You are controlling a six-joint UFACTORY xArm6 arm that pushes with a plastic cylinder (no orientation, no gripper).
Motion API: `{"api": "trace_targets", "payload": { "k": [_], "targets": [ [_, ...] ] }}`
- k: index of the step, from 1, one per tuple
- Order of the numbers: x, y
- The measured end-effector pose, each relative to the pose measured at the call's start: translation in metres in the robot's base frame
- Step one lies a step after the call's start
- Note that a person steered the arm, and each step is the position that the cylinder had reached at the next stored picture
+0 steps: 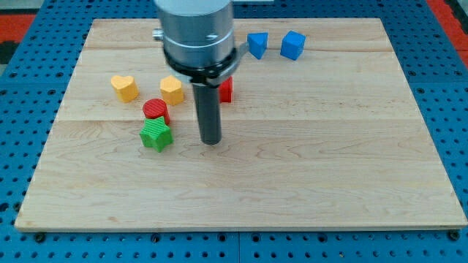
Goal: Move the green star to the bottom center
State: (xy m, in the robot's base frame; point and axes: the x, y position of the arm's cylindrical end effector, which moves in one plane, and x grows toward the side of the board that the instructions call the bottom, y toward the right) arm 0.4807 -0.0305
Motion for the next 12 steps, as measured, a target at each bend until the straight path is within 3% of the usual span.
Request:
{"api": "trace_targets", "payload": {
  "k": [1, 2, 3, 4, 5, 6, 7, 8, 10, 11, 12],
  "targets": [
    [-0.026, -0.010],
    [-0.011, -0.089],
    [0.025, -0.137],
    [0.060, -0.123],
    [0.109, -0.169],
    [0.092, -0.264],
    [0.061, -0.274],
    [0.016, -0.250],
    [0.033, -0.089],
    [0.010, -0.138],
    [-0.004, -0.054]
  ]
}}
